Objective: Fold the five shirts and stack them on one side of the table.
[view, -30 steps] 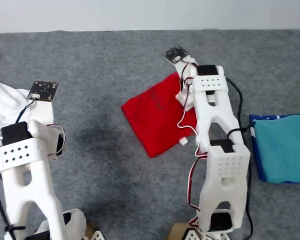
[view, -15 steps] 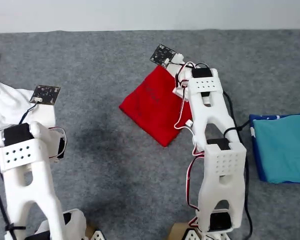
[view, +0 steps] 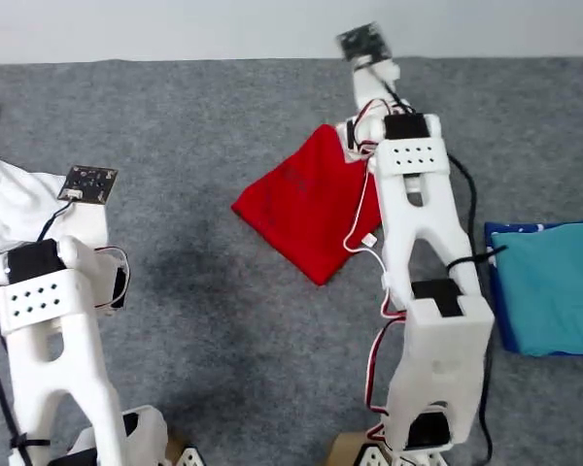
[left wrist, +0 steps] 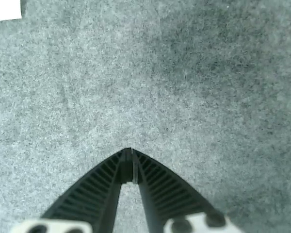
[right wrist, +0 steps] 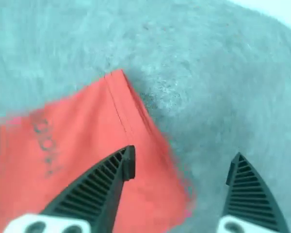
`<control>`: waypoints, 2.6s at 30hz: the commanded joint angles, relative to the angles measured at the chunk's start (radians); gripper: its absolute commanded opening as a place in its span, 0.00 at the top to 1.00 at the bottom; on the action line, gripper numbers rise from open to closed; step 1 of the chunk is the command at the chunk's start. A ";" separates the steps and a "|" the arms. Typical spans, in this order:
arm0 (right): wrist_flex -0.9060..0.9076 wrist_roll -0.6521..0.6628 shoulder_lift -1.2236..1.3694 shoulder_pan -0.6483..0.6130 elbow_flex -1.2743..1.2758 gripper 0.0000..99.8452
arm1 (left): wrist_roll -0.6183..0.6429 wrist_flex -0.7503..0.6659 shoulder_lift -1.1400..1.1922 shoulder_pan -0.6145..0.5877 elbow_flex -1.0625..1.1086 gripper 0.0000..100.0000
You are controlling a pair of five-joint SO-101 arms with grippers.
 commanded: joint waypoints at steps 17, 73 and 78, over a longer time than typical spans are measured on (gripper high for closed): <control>0.564 -0.862 -0.188 -0.113 -0.008 0.69 | -0.003 0.003 -0.028 -0.003 -0.010 1.00; 0.054 -0.974 0.326 -0.128 -0.054 0.99 | -0.006 0.002 -0.023 -0.003 -0.004 1.00; 0.102 -0.908 0.312 -0.074 -0.141 0.99 | -0.006 0.023 -0.028 -0.003 -0.010 1.00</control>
